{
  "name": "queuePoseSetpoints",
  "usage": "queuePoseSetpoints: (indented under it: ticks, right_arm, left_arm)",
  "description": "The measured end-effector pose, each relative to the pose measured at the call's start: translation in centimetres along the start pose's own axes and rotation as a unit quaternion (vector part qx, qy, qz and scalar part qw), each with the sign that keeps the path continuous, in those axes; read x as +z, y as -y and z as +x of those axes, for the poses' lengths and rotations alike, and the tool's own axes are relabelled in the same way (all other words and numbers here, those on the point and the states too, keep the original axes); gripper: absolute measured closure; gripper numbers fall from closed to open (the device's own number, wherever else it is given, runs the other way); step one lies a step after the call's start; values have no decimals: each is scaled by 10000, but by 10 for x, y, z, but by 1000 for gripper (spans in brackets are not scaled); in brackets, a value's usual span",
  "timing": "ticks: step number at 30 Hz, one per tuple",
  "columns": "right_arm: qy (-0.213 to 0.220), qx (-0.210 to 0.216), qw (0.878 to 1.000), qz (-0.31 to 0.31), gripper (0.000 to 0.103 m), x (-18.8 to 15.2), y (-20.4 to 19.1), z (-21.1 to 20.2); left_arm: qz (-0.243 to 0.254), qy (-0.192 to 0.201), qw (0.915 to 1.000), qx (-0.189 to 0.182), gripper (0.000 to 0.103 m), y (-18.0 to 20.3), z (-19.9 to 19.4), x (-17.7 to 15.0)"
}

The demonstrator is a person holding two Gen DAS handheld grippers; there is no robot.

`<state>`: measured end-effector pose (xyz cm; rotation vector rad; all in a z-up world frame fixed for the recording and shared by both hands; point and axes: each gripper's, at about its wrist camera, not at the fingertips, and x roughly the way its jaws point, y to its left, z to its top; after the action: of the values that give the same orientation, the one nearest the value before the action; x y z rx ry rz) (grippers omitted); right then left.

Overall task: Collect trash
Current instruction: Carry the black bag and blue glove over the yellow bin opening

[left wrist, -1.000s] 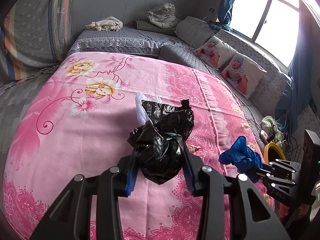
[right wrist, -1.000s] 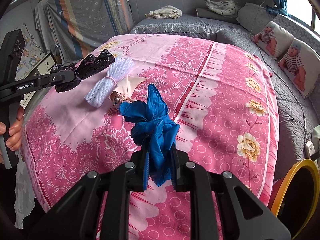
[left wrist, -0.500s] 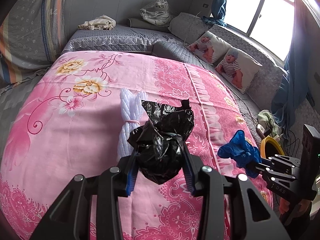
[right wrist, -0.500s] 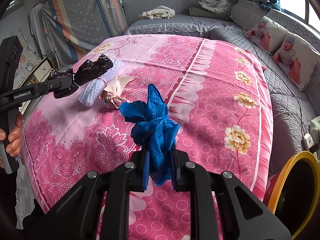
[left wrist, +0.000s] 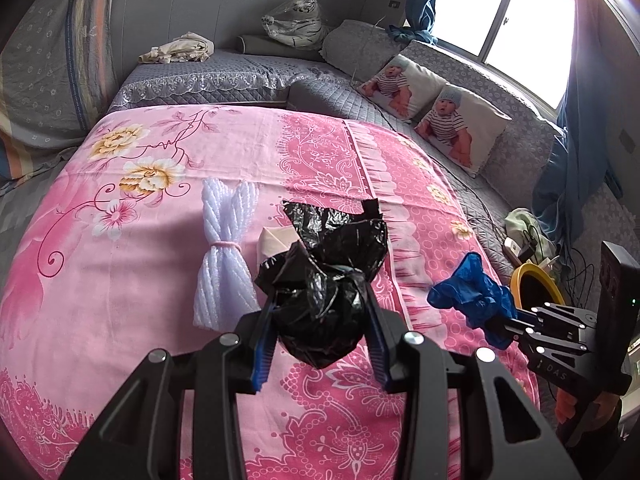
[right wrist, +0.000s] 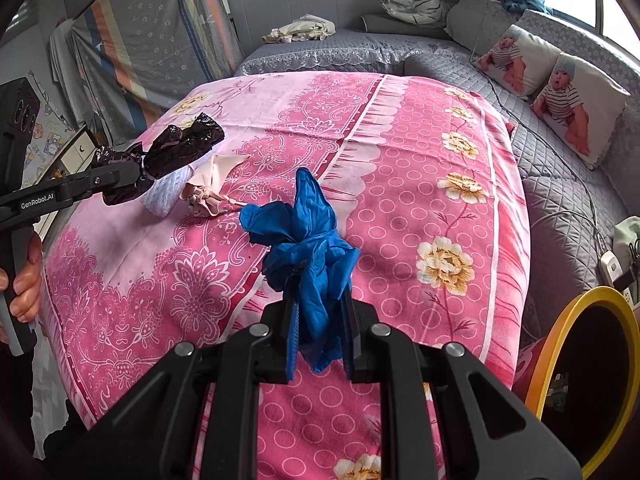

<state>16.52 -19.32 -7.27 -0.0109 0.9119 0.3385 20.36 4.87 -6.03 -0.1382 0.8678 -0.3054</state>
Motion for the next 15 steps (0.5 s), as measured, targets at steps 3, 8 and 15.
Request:
queuePoseSetpoints:
  ticks: [3,8,15]
  right_arm:
    - [10,-25,10000,54,87,-2,7,-2]
    - [24,-71,9999,148,87,-6,17,-6]
    - [88,-143,9994,286,87,-9,31,-14]
  left_arm:
    - [44,-13,10000,-45,66,6,3,1]
    - [154,-51,9998,-95,66,21,7,1]
    - [276,-106,9994,-189,66,39,13,1]
